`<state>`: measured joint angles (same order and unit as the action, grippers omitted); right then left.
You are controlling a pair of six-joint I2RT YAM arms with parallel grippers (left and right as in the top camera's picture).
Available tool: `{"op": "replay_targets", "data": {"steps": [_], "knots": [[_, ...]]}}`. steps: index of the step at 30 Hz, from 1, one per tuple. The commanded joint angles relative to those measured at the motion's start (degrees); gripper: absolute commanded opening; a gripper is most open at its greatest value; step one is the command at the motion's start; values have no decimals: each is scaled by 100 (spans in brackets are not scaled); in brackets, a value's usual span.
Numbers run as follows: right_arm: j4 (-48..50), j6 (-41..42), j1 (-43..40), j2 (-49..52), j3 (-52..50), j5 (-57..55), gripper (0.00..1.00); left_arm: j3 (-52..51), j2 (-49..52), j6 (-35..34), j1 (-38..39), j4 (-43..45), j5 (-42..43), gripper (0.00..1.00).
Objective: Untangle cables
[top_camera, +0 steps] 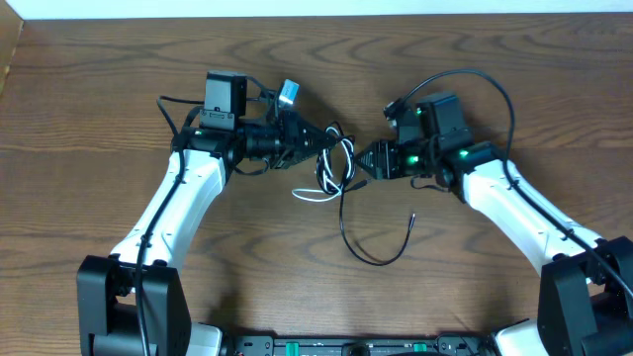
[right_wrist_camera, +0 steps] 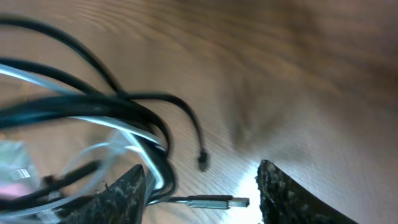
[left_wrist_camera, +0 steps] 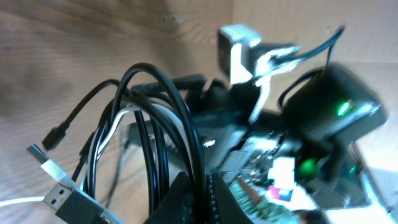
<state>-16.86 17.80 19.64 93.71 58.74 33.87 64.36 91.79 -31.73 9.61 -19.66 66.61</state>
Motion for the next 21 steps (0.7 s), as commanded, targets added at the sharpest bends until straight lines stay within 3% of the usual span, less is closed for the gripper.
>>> {"op": "replay_targets", "data": {"steps": [1,6,9,12,19,21], "knots": [[286,-1019,-216,-125,42,1497,54,26,42,1158,11,-133,177,8],[638,-1681,-74,-341,42,1683,56,26,46,546,13,-133,208,7],[715,-1657,85,-339,42,916,56,26,46,-743,24,-138,369,8],[837,-1650,210,-337,42,505,54,26,46,-1392,114,-131,374,8],[1032,-1316,400,-337,42,-313,43,26,46,-1886,468,-125,503,8],[1043,-1318,404,-337,42,-334,28,26,46,-2245,516,-37,682,7]]}}
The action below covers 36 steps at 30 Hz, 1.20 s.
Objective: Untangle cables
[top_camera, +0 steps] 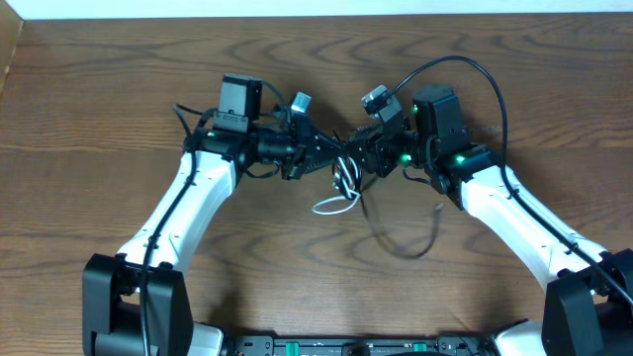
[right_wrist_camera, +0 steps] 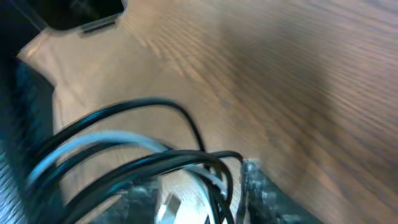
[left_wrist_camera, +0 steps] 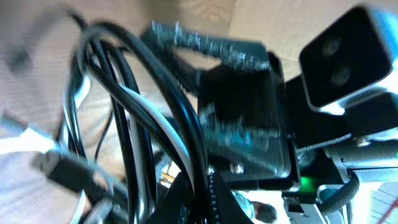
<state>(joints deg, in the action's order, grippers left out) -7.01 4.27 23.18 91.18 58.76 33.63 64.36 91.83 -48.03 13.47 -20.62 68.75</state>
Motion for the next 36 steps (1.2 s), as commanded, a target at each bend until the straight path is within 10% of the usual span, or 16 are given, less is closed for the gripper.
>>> {"op": "replay_targets", "data": {"steps": [1,5,11,21,36], "knots": [[57,37,50,-83,39,-310,25,26,42,-678,129,76,542,7],[83,37,48,-85,39,-308,4,26,42,-695,129,232,680,7],[-68,723,-129,-85,39,-310,1,26,42,13,131,310,367,7],[-1506,1593,-728,-85,39,-498,1,24,109,1274,1104,-1086,-3554,8],[-2240,1587,-754,-85,39,-459,24,-129,1464,1526,1727,-1012,-5405,7]]}}
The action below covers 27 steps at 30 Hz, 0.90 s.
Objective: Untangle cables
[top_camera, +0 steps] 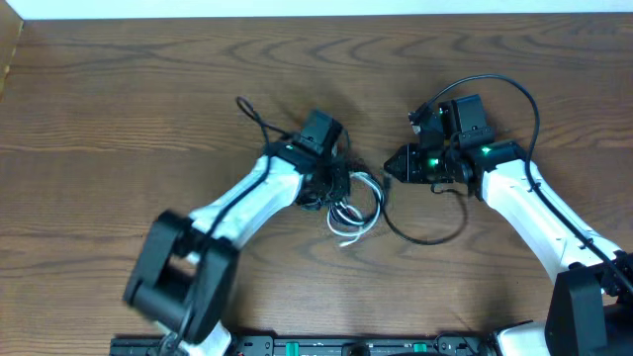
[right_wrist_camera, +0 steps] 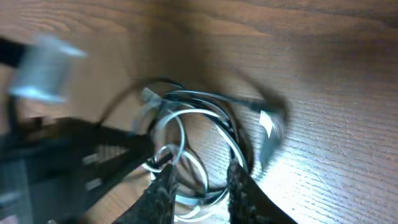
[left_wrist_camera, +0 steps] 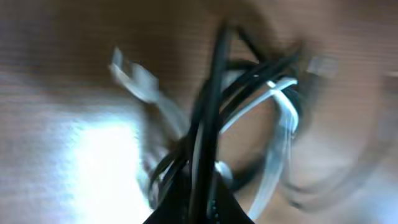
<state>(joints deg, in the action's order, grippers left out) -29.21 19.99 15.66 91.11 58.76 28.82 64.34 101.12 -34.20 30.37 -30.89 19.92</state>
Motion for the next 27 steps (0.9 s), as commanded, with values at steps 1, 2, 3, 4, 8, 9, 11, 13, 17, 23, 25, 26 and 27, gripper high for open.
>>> {"op": "replay_targets", "data": {"steps": [1,2,3,4,8,9,11,13,17,23,25,26,27], "knots": [[-20,15,-2,-79,39,22,25,-127,719,142,35,42,-522,7],[-20,15,-2,-79,39,26,26,-127,763,168,35,52,-518,7],[-22,15,0,-79,39,26,26,-125,776,216,35,52,-505,7],[-22,15,4,-79,39,26,27,-118,763,275,35,55,-444,7],[-20,15,31,-79,39,31,29,-66,505,522,13,125,98,7],[-17,15,33,-79,39,52,29,-63,385,601,7,179,291,7],[-17,15,37,-79,39,144,29,-63,72,656,7,319,651,7],[-15,13,59,-79,39,197,29,-63,-402,656,-31,540,1075,7],[-7,-35,61,-79,39,208,29,-63,-1034,651,-164,798,1593,8],[254,-188,44,-79,39,649,26,-63,-1674,586,-584,820,2374,7],[446,-345,44,-79,39,1071,26,-63,-1703,586,-730,833,2756,7],[562,-409,44,-79,39,1296,26,-63,-1700,560,-813,852,2997,8],[660,-450,44,-79,39,1486,26,-63,-1687,522,-887,855,3195,7]]}}
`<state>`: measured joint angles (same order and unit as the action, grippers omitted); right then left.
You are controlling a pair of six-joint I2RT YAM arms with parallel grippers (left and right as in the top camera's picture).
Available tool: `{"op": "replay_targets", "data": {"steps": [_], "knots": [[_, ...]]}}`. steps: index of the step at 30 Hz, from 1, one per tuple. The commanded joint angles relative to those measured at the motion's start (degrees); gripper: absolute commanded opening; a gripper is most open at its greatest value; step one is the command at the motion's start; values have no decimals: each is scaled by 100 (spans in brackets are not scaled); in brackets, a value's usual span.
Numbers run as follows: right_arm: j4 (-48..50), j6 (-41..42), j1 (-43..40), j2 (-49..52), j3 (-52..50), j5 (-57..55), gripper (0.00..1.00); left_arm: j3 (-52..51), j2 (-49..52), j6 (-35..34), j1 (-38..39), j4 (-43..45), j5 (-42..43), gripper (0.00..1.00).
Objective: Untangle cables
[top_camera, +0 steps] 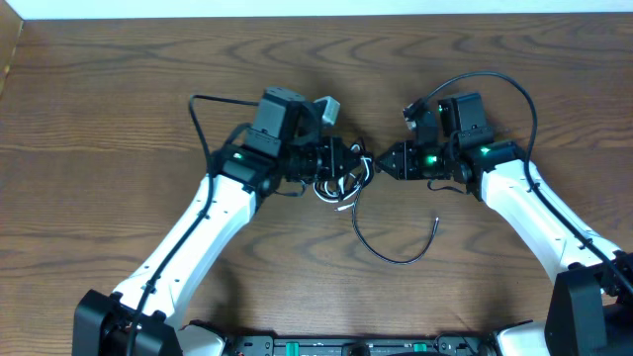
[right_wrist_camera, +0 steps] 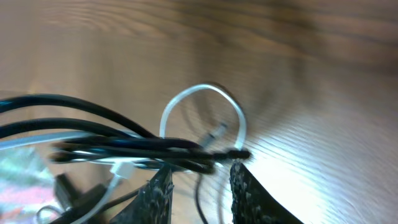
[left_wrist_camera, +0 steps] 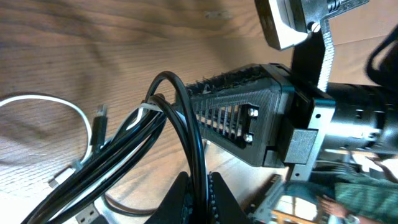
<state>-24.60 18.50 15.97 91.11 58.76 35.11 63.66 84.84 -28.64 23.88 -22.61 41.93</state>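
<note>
A tangled bundle of black and white cables (top_camera: pixel 341 181) hangs between the two grippers at the table's middle. My left gripper (top_camera: pixel 348 166) points right and is shut on a black loop of the bundle (left_wrist_camera: pixel 180 118), pinched at its fingertips (left_wrist_camera: pixel 200 193). My right gripper (top_camera: pixel 382 162) faces it, open, its tips just at the bundle (right_wrist_camera: pixel 124 146). A thin black strand runs between its fingers (right_wrist_camera: pixel 245 193) without being pinched. A white loop (right_wrist_camera: pixel 202 93) sticks out of the bundle. One black tail (top_camera: pixel 391 259) curves over the table towards me.
The brown wooden table (top_camera: pixel 99 198) carries nothing else. The black tail's free plug end (top_camera: pixel 436 222) lies right of the middle. A camera cable (top_camera: pixel 495 84) arches over the right wrist. The right gripper's ribbed finger (left_wrist_camera: pixel 242 118) fills the left wrist view.
The left arm has risen from pressing the bundle to the table and now points right, holding it up against the right gripper's tips. The black tail lies lower on the table.
First the left gripper held the bundle up, with the right gripper open a little to its right. Then both were close together at the bundle. Then the left gripper had the bundle down on the table, the right one apart. Now they face each other again.
</note>
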Motion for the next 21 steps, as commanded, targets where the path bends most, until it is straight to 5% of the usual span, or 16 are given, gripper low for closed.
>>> {"op": "replay_targets", "data": {"steps": [1,11,21], "knots": [[313,-317,13,-79,39,1043,27,4,-59,-70,-306,31,1152,8],[597,-269,15,-79,39,1375,35,4,-59,-682,-846,831,2997,7],[850,326,339,-50,37,-153,56,4,-61,-2369,-918,1646,3117,8]]}}
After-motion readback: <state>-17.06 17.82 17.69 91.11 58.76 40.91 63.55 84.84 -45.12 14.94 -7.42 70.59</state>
